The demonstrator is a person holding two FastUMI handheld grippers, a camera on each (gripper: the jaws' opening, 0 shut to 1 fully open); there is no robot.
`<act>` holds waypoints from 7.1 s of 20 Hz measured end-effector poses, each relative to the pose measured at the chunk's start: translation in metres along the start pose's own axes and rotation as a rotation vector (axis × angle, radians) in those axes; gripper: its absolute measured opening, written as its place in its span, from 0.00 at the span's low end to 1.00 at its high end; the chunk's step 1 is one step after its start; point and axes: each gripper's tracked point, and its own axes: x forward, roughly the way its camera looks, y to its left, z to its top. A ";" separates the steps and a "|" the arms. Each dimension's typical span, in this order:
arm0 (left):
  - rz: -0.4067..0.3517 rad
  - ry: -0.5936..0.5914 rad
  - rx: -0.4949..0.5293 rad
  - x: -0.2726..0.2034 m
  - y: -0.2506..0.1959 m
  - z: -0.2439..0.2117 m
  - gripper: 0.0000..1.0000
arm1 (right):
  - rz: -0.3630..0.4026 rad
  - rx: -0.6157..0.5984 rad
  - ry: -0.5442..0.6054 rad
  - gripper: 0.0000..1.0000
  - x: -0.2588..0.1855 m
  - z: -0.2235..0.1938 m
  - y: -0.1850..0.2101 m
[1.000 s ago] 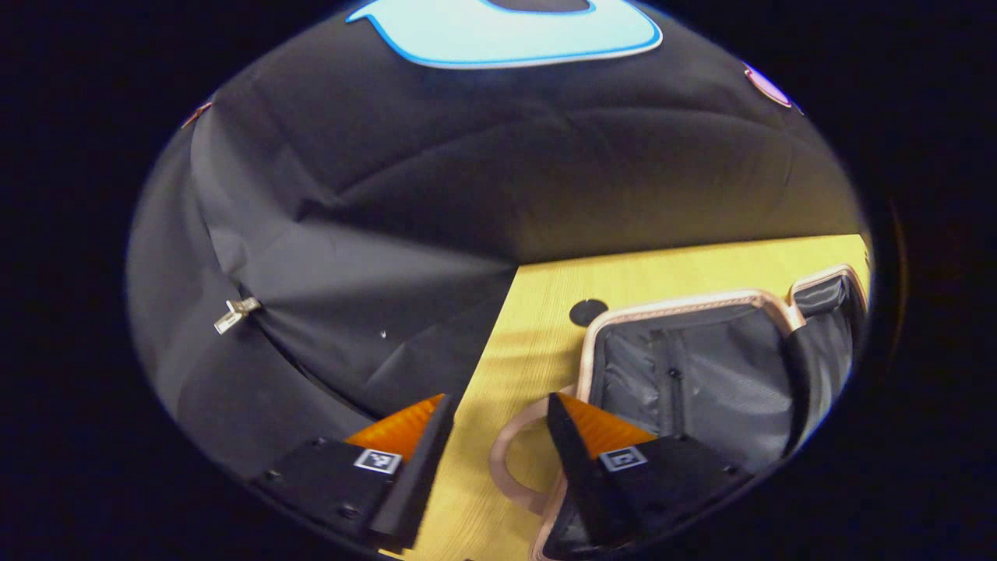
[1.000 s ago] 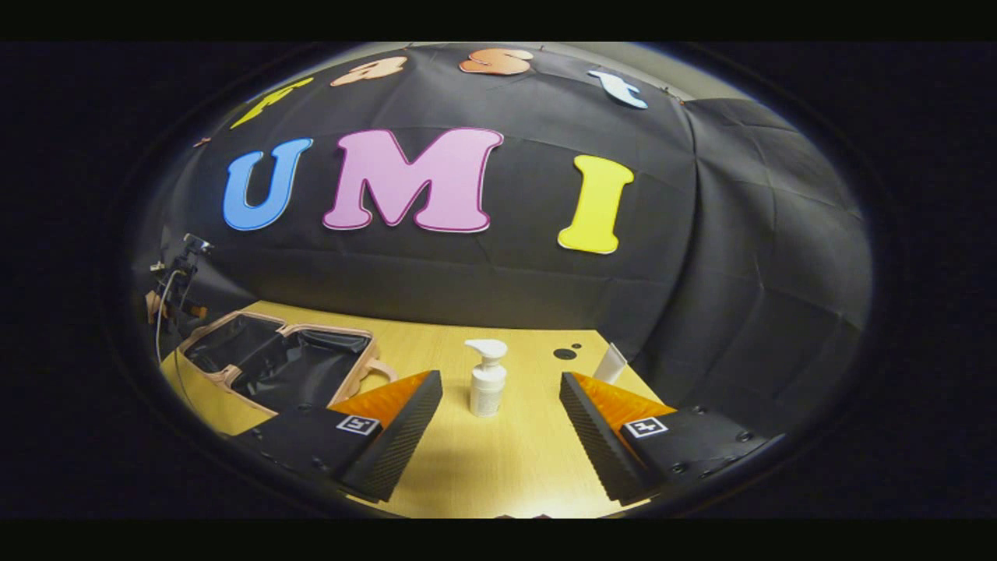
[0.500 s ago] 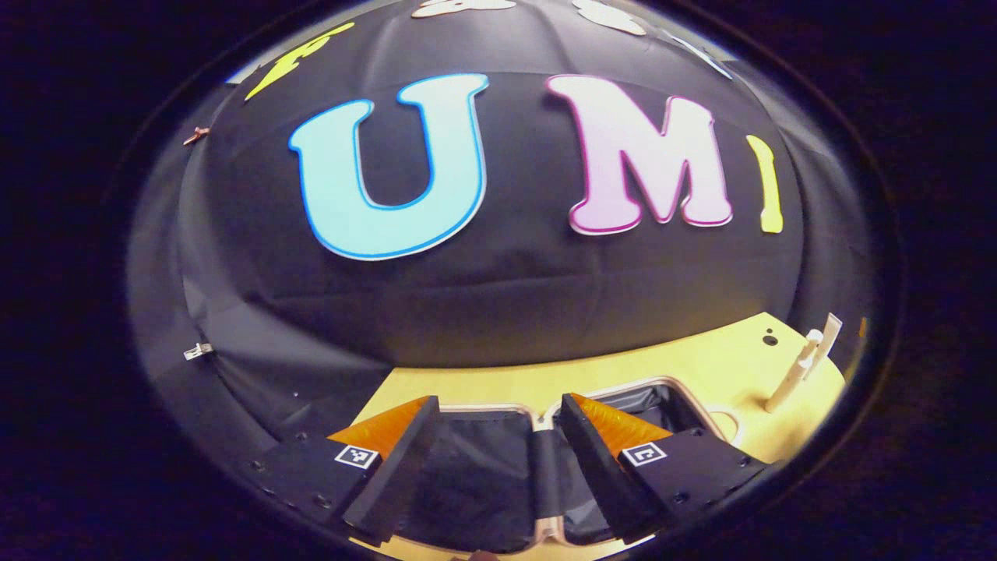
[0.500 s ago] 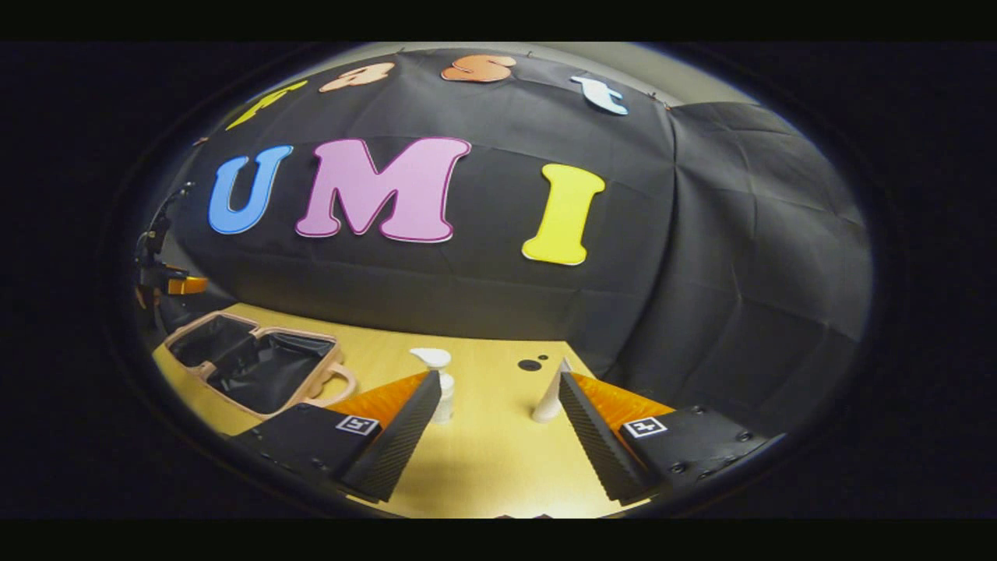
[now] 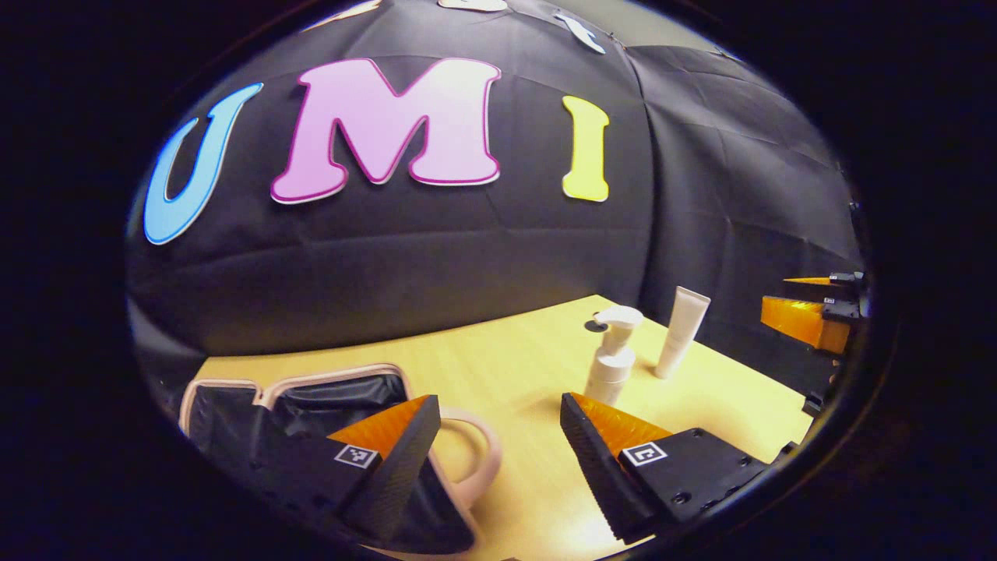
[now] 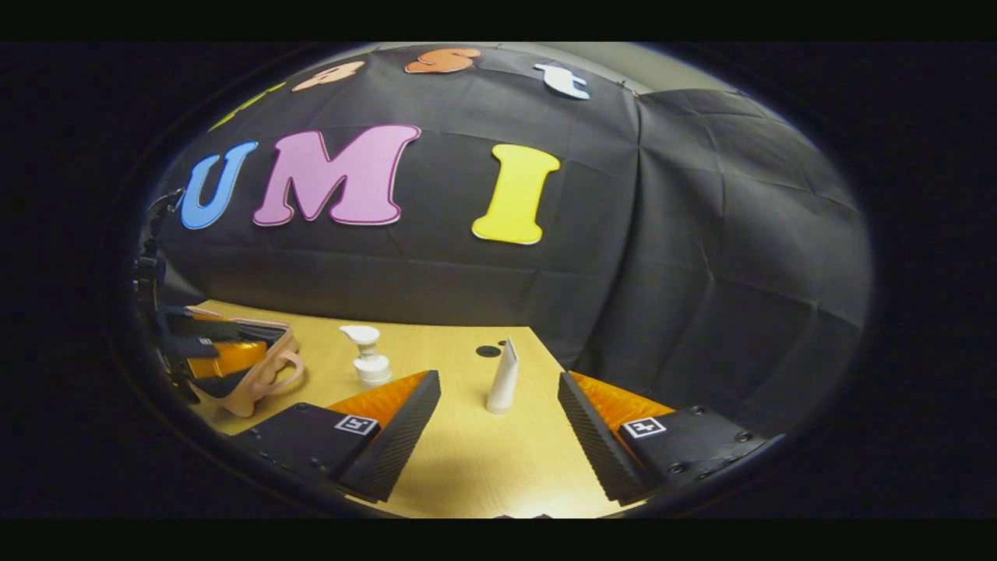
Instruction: First open the suitcase, pack the skin care products into it, and then close the suitcase.
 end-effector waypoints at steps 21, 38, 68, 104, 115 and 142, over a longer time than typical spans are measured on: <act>-0.158 0.000 0.003 0.159 -0.099 -0.024 0.63 | -0.064 -0.012 0.075 0.98 0.128 -0.077 -0.020; -0.093 0.008 -0.046 0.060 -0.057 -0.006 0.61 | -0.047 0.074 0.138 0.41 0.222 -0.113 0.007; 0.173 0.485 -0.218 -0.058 0.199 -0.083 0.61 | 0.556 -0.005 0.037 0.37 -0.003 0.020 0.235; 0.386 0.018 -0.500 -0.388 0.198 0.020 0.92 | 0.465 -0.063 0.671 0.37 0.024 -0.114 0.458; 0.566 0.062 -0.517 -0.406 0.292 -0.035 0.96 | 0.457 -0.047 0.633 0.79 0.033 -0.087 0.476; 0.579 0.434 -0.528 -0.184 0.587 -0.210 0.75 | 0.493 -0.137 0.188 0.99 -0.088 0.012 0.309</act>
